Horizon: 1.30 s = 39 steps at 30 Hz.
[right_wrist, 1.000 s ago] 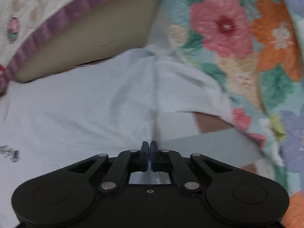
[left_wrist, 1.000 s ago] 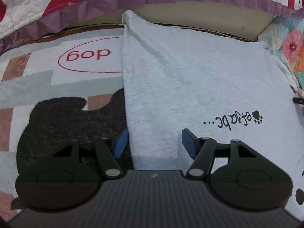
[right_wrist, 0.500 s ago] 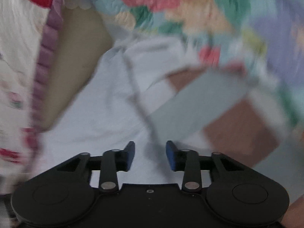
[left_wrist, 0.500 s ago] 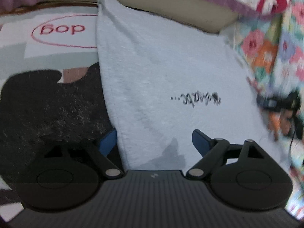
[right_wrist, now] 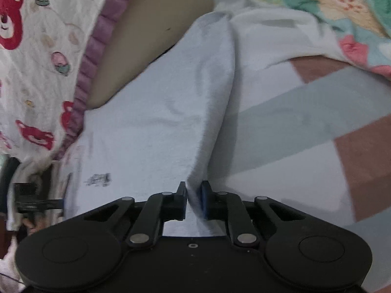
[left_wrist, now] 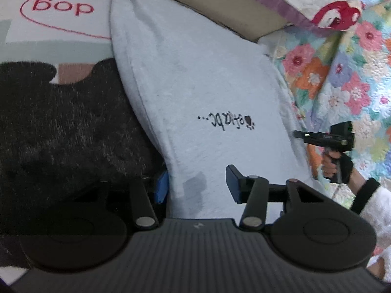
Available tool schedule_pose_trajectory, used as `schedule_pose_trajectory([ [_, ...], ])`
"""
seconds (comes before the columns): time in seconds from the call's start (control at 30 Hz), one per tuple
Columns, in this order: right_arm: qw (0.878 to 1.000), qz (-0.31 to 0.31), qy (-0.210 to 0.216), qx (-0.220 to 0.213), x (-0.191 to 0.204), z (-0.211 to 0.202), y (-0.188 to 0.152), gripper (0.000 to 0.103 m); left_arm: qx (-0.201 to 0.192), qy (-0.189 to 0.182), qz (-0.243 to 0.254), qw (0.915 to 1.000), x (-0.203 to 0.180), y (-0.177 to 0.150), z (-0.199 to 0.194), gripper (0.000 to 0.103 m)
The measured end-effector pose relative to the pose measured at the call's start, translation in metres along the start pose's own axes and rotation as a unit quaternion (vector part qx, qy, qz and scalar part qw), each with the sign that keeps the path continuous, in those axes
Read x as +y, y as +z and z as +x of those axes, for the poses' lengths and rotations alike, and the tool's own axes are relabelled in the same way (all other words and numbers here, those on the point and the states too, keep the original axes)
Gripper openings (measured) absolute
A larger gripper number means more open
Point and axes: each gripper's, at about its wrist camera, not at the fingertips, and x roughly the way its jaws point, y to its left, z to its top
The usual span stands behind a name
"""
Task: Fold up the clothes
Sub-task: 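Grasp the sweatshirt edge with the right gripper while the left gripper grasps another edge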
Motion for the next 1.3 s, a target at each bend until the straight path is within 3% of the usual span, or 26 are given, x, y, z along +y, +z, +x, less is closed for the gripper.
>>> schedule_pose_trajectory([
  [0.07, 1.0, 0.002, 0.009, 0.007, 0.004, 0.001, 0.002, 0.017, -0.017, 0.002, -0.004, 0.9998, 0.0, 0.003, 0.003, 0.051],
  [0.17, 1.0, 0.012, -0.018, 0.004, -0.001, 0.003, 0.001, 0.02, -0.035, -0.01, -0.028, 0.9989, 0.006, 0.007, 0.007, 0.052],
  [0.3, 0.997, 0.068, -0.001, -0.025, -0.017, 0.007, -0.007, 0.024, -0.037, -0.041, -0.048, 0.9973, 0.005, 0.011, 0.025, 0.053],
  [0.43, 0.995, 0.09, 0.026, -0.04, -0.009, 0.02, -0.007, 0.028, -0.027, -0.05, -0.028, 0.998, -0.008, 0.012, 0.037, 0.053],
  [0.47, 0.995, 0.083, 0.031, -0.035, -0.004, 0.023, -0.006, 0.025, -0.023, -0.048, -0.02, 0.9984, -0.012, 0.012, 0.038, 0.045],
  [0.5, 0.996, 0.078, 0.033, -0.04, 0.001, 0.021, -0.004, 0.015, -0.02, -0.047, -0.01, 0.9986, -0.017, 0.011, 0.037, 0.017],
  [0.53, 0.996, 0.073, 0.034, -0.048, 0.005, 0.017, -0.003, 0.011, -0.018, -0.049, 0.003, 0.9987, -0.021, 0.009, 0.035, 0.004],
  [0.57, 0.995, 0.068, 0.035, -0.057, 0.009, 0.013, -0.001, 0.009, -0.023, -0.052, 0.01, 0.9983, -0.024, 0.009, 0.029, 0.003],
  [0.77, 0.993, 0.038, 0.041, -0.106, 0.032, -0.009, 0.009, 0.007, -0.096, -0.11, -0.011, 0.9892, -0.038, 0.022, -0.005, 0.002],
  [0.9, 0.991, 0.043, 0.044, -0.119, 0.033, -0.018, 0.009, 0.008, -0.058, -0.117, -0.02, 0.9912, -0.036, 0.012, 0.009, 0.003],
  [0.97, 0.992, 0.059, 0.048, -0.102, 0.023, -0.017, 0.001, 0.009, -0.03, -0.108, -0.022, 0.9935, -0.035, 0.004, 0.02, 0.005],
  [1.03, 0.997, 0.043, 0.024, -0.056, 0.017, -0.009, -0.007, 0.011, -0.005, -0.091, 0.001, 0.9958, -0.039, -0.003, 0.029, 0.005],
  [1.1, 0.999, 0.034, -0.001, -0.012, 0.011, 0.0, -0.015, 0.011, 0.008, -0.088, 0.012, 0.996, -0.041, -0.006, 0.035, 0.009],
  [1.17, 0.999, 0.033, 0.002, 0.009, 0.012, 0.005, -0.023, 0.012, 0.014, -0.085, 0.012, 0.9962, -0.038, -0.007, 0.039, 0.013],
  [1.27, 0.999, 0.017, 0.012, 0.033, 0.02, 0.007, -0.032, 0.012, 0.019, -0.043, 0.034, 0.9983, -0.041, -0.006, 0.043, 0.035],
  [1.3, 0.999, 0.005, 0.007, 0.044, 0.025, 0.007, -0.035, 0.013, 0.018, -0.028, 0.048, 0.9983, -0.045, -0.006, 0.043, 0.038],
])
